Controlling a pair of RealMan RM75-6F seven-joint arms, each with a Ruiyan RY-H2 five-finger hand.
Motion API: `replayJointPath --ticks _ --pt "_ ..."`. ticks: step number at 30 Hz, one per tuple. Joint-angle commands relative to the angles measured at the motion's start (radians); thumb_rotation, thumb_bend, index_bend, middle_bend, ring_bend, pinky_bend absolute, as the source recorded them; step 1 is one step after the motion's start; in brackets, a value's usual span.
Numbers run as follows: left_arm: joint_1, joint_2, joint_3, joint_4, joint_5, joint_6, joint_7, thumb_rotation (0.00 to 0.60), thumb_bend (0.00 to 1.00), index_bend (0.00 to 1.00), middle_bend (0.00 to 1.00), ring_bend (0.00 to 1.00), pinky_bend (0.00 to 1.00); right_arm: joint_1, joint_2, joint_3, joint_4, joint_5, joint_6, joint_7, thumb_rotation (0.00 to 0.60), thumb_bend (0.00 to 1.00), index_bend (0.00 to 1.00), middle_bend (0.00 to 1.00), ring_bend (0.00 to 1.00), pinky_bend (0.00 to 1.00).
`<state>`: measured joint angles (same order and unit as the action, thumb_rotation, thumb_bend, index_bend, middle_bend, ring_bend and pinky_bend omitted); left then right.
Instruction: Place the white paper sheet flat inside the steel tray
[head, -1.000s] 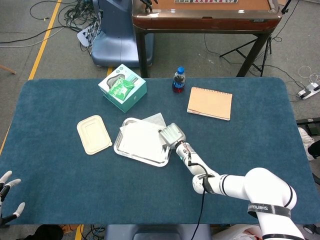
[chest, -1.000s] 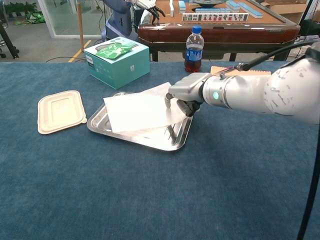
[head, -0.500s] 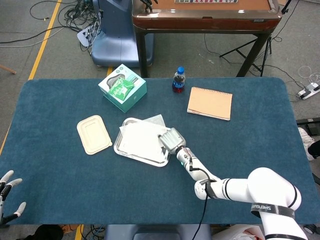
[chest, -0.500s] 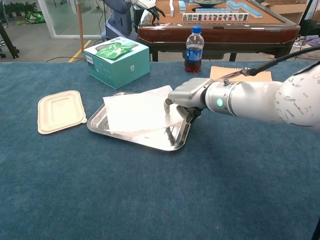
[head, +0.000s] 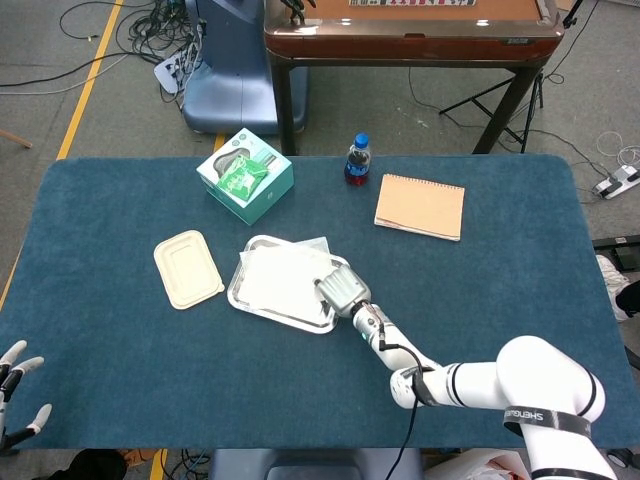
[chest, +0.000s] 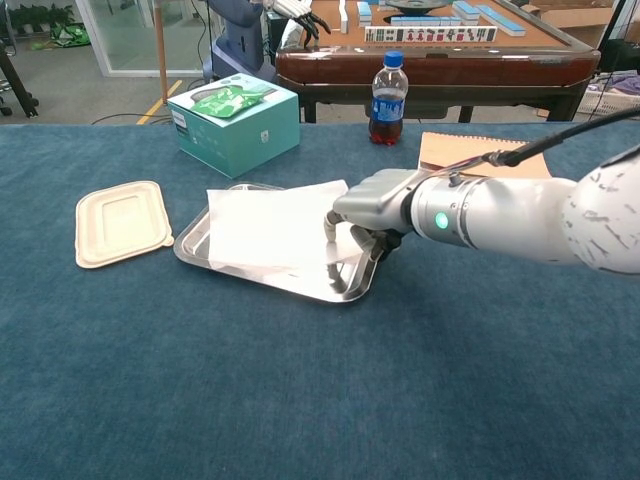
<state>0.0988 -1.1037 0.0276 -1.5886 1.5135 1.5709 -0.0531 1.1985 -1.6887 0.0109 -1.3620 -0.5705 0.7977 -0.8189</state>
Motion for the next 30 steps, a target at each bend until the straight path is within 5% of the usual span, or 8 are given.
replayJointPath --ticks 1,20,30 --pt "0.000 0.000 0.000 0.001 0.000 0.000 -0.001 0.600 0.24 0.25 0.09 0.10 0.00 -0.002 -0.001 0.001 -0.008 -0.007 0.001 0.004 0.600 1.00 0.23 0.87 0.83 0.90" --pt "0.000 0.000 0.001 0.009 -0.001 -0.001 -0.010 0.600 0.24 0.25 0.09 0.10 0.00 -0.007 0.027 0.001 -0.120 -0.058 0.028 0.015 0.600 1.00 0.23 0.87 0.83 0.90" --pt "0.005 0.005 0.002 0.001 0.004 0.009 -0.006 0.600 0.24 0.25 0.09 0.10 0.00 0.034 0.042 0.077 -0.154 -0.070 0.028 0.033 0.600 1.00 0.21 0.87 0.83 0.90"
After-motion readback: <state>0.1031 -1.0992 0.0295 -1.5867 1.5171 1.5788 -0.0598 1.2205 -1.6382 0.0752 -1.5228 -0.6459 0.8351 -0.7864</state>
